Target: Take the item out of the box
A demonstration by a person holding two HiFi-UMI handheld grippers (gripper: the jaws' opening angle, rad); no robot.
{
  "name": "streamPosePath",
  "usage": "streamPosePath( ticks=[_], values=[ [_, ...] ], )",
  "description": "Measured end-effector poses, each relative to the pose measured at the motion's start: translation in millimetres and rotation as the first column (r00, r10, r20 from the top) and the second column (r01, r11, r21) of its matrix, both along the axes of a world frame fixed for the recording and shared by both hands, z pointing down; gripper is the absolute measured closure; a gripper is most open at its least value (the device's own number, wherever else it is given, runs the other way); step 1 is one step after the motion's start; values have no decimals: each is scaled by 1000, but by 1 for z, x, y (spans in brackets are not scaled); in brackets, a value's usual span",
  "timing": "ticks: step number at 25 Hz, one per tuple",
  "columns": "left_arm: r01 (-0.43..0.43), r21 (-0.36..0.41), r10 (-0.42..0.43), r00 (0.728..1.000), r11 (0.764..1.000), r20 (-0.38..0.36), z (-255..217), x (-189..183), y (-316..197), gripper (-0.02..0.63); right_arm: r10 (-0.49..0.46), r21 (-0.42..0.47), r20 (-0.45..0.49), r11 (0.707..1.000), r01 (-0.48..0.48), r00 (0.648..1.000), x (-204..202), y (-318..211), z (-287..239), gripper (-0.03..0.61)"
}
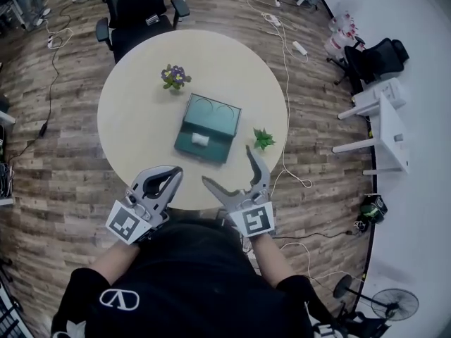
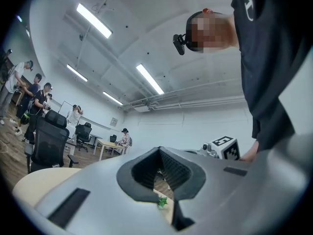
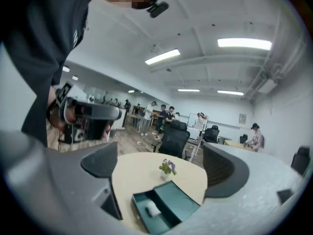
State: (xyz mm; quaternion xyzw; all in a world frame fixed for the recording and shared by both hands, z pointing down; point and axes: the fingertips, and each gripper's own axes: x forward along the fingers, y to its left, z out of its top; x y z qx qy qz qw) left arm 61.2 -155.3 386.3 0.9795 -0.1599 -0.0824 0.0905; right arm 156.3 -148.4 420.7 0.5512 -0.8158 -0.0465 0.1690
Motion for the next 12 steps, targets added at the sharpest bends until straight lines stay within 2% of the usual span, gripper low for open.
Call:
streamPosePath(
  ticks=[1,5,7,12],
  values=[
    [8,-3,-8,1000,1000,1,1,-1,-1,609,-5,-11,-58,1000,5,998,-2,-4,4,49],
    [34,-13,-34,999,999,1,7,-5,-3,608,-60,-66,-204,997,47,977,3,-17,20,69],
    [46,-19,-46,999,999,4,10,-8,-3,609,-87,-107,-263,992,60,961,10,-26,30,107],
    [89,-63,-88,996,994,18,26,-24,-3,608,-193,-213,-390,970,115,900,11,-61,75,132]
  ],
)
